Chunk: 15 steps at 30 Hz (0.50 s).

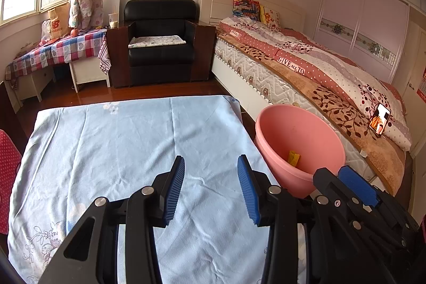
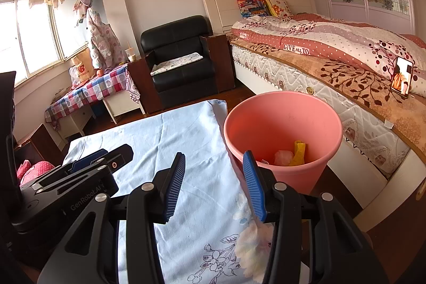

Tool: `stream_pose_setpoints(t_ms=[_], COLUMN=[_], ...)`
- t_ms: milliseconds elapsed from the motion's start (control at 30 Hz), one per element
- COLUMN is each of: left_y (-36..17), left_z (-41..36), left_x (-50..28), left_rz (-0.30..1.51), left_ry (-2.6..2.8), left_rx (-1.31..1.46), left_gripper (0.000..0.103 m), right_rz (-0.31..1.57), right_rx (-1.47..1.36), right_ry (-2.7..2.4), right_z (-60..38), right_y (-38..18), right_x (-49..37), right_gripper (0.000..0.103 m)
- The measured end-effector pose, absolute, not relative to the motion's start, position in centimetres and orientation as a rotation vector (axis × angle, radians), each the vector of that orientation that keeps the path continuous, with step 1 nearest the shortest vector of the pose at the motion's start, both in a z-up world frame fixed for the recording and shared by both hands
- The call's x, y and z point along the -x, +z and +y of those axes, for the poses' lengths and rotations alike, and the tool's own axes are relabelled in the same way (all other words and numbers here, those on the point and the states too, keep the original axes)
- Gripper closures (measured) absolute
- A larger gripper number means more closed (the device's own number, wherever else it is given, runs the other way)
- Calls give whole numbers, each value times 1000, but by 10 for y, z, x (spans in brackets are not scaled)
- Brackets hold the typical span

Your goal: Collect trash

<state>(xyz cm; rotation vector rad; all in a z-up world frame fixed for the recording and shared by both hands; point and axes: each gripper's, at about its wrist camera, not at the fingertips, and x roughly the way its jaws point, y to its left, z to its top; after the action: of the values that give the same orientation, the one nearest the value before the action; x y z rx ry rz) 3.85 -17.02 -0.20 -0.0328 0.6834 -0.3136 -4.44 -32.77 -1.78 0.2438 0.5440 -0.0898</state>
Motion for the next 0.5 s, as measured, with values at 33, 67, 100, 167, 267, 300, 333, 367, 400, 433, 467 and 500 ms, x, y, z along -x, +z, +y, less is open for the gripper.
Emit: stream_pose_setpoints(t_ms=[33,67,100,167,267,300,333,367,400,433,467,500], left_y=[-2,-2,-2,-2,-2,-2,-2,-2,-2,-2,-2,-3], left_z=[-170,-170,-170,-170,-170,-170,-170,-170,-170,-170,-170,-170], left_x=[-38,-38,-38,-38,-38,-38,-38,-38,-38,-38,-37,-37], left_rz=[684,685,685,685,685,686,685,685,687,687,687,687], left_ry=[-314,-314,-314,-316,-315,-315,-315,-315,-316,-316,-316,-318], left_rx=[32,32,33,34,35,35,33,34,34,34,33,33], left_gripper=[62,62,62,62,62,62,62,62,62,62,62,62], right_rz=[545,545,544,544,544,545,544,545,546,547,548,550], right_rx=[-243,-243,-243,-244,-242,-242,-243,-243,-242,-241,-241,-241], right_ry=[-90,-90,-90,-89,-89,-89,-89,-89,-89,-89,-90,-90], right_z=[-328,-327,-328,-328,-328,-328,-328,-327,-327,-327,-327,-327], right_y=[-18,-18,-18,-18,-18,-18,-18,-17,-20,-21,-22,-24], right_x=[44,44,44,44,44,44,44,44,45,45,45,45], right_gripper=[57,57,57,57,57,57,57,57,57,57,57,57])
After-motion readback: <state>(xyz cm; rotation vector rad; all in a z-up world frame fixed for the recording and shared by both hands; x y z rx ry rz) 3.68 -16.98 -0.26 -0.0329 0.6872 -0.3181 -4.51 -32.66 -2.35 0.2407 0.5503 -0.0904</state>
